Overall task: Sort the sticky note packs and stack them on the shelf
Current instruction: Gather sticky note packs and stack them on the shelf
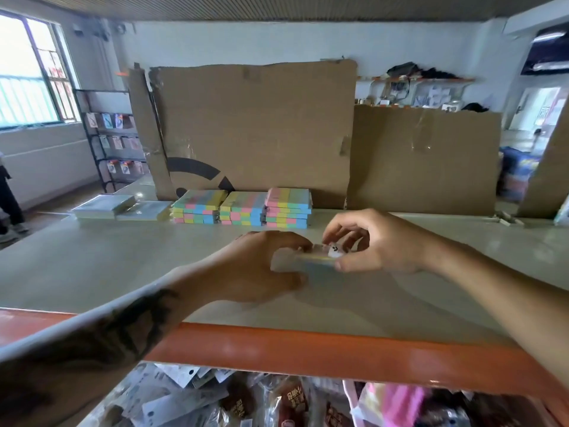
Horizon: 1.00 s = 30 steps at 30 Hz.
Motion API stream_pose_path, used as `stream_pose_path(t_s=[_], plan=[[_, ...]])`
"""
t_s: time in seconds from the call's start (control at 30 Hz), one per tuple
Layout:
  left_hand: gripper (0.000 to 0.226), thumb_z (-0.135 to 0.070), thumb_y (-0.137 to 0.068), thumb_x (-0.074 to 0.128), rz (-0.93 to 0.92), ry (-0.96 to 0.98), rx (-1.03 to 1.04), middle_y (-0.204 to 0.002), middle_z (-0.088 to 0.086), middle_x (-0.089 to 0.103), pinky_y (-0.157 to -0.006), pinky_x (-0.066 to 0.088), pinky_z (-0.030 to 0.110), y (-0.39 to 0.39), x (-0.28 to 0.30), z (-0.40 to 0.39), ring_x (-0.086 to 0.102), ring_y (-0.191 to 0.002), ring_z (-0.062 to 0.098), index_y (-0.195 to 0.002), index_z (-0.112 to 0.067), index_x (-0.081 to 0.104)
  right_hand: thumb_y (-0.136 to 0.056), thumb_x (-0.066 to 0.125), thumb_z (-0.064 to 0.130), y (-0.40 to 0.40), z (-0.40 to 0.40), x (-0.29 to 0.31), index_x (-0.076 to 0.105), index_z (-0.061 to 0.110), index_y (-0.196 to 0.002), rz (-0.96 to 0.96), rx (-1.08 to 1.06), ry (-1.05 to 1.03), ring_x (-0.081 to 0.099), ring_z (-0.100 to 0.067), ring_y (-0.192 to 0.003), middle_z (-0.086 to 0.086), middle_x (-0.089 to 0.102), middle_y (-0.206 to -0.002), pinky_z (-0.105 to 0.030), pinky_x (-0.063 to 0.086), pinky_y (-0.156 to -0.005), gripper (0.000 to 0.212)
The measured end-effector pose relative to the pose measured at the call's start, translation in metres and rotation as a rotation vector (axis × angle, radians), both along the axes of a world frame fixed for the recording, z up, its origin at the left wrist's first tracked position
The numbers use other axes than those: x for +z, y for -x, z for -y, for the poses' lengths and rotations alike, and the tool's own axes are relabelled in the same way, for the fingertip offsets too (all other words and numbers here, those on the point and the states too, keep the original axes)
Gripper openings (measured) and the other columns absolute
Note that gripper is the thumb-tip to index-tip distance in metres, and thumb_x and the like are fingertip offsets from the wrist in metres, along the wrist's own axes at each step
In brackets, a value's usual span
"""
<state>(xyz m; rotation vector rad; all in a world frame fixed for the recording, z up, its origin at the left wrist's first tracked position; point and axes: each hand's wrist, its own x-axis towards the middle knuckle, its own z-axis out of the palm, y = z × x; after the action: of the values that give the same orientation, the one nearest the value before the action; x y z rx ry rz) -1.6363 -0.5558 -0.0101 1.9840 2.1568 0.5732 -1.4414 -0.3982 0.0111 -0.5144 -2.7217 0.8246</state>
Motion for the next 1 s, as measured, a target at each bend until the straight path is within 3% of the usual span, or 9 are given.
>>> stream_pose_path(t_s=[0.1,0.23,0.33,0.4,0.47,0.57,0.73,0.83,1.0], plan=[[0.028,-0.045,-0.094,0.068,0.051,-0.166,0.020,-0.110,-0.025,0.064,-0.079,0.046,0.017,0.002,-0.003,0.000,0.059,-0.100,-0.002,-0.120,-0.037,0.068,-0.069,0.071,0.048,0.002,0.004,0.002,0.068,0.024,-0.101,-0.122,0.018,0.202,0.058,-0.013,-0.074,-0.006,0.067,-0.083,-0.033,0.049,-0.070,0.040],[0.020,-0.040,-0.097,0.065,0.229,-0.268,0.033,-0.094,-0.016,0.075,-0.084,0.057,0.032,0.010,-0.005,-0.003,0.068,-0.091,0.000,-0.102,-0.024,0.075,-0.080,0.068,0.055,0.007,0.010,-0.001,0.069,0.021,-0.100,-0.240,0.003,0.348,0.063,-0.020,-0.072,-0.003,0.062,-0.078,-0.053,0.056,-0.068,0.039],[0.020,-0.034,-0.098,0.066,0.357,-0.267,0.029,-0.087,-0.012,0.076,-0.084,0.058,0.049,0.012,-0.005,-0.002,0.073,-0.086,0.012,-0.102,-0.017,0.077,-0.082,0.074,0.050,0.008,0.016,-0.005,0.067,0.025,-0.118,-0.259,-0.015,0.368,0.074,-0.022,-0.085,-0.003,0.074,-0.103,-0.045,0.058,-0.068,0.044],[0.021,-0.033,-0.098,0.067,0.440,-0.271,0.031,-0.085,-0.008,0.077,-0.085,0.056,0.056,0.013,-0.004,-0.001,0.073,-0.085,0.024,-0.099,-0.014,0.078,-0.086,0.081,0.032,0.011,0.016,-0.007,0.063,0.022,-0.124,-0.283,-0.053,0.353,0.076,-0.028,-0.088,-0.010,0.074,-0.111,-0.044,0.060,-0.068,0.043],[0.025,-0.039,-0.093,0.069,0.521,-0.268,0.041,-0.085,-0.003,0.078,-0.088,0.053,0.062,0.014,-0.003,0.000,0.069,-0.090,0.038,-0.093,-0.015,0.079,-0.089,0.080,0.014,0.013,0.016,-0.008,0.061,0.014,-0.119,-0.332,-0.098,0.393,0.076,-0.029,-0.080,-0.018,0.074,-0.103,-0.044,0.058,-0.065,0.036],[0.023,-0.045,-0.085,0.075,0.600,-0.294,0.034,-0.093,-0.002,0.078,-0.091,0.054,0.060,0.013,-0.004,0.001,0.072,-0.094,0.033,-0.098,-0.026,0.076,-0.084,0.080,0.010,0.014,0.019,-0.006,0.058,0.012,-0.114,-0.412,-0.127,0.549,0.068,-0.022,-0.071,-0.016,0.075,-0.088,-0.037,0.051,-0.059,0.037],[0.097,-0.078,-0.057,0.078,0.252,-0.398,0.111,-0.127,-0.022,0.059,-0.095,0.049,0.030,0.021,-0.002,0.019,0.057,-0.117,0.000,-0.142,-0.051,0.040,-0.067,0.083,0.024,0.016,0.019,0.000,0.063,0.015,-0.101,-0.417,-0.147,0.703,0.053,-0.026,-0.075,-0.011,0.072,-0.087,-0.028,0.046,-0.051,0.040],[0.100,-0.069,-0.063,0.083,0.025,-0.341,0.026,-0.148,-0.024,0.046,-0.109,0.042,0.032,0.024,0.008,0.033,0.044,-0.133,-0.001,-0.149,-0.046,0.039,-0.070,0.087,0.022,0.024,0.025,0.000,0.069,0.018,-0.098,-0.324,-0.106,0.695,0.049,-0.031,-0.081,-0.013,0.069,-0.090,-0.025,0.045,-0.047,0.034],[0.087,-0.067,-0.065,0.083,-0.079,-0.205,0.016,-0.140,-0.030,0.051,-0.105,0.039,0.025,0.040,0.026,0.053,0.046,-0.126,-0.006,-0.143,-0.046,0.049,-0.074,0.078,0.024,0.052,0.047,0.003,0.064,0.017,-0.096,-0.295,-0.061,0.684,0.046,-0.018,-0.053,-0.011,0.064,-0.080,-0.027,0.041,-0.045,0.027]])
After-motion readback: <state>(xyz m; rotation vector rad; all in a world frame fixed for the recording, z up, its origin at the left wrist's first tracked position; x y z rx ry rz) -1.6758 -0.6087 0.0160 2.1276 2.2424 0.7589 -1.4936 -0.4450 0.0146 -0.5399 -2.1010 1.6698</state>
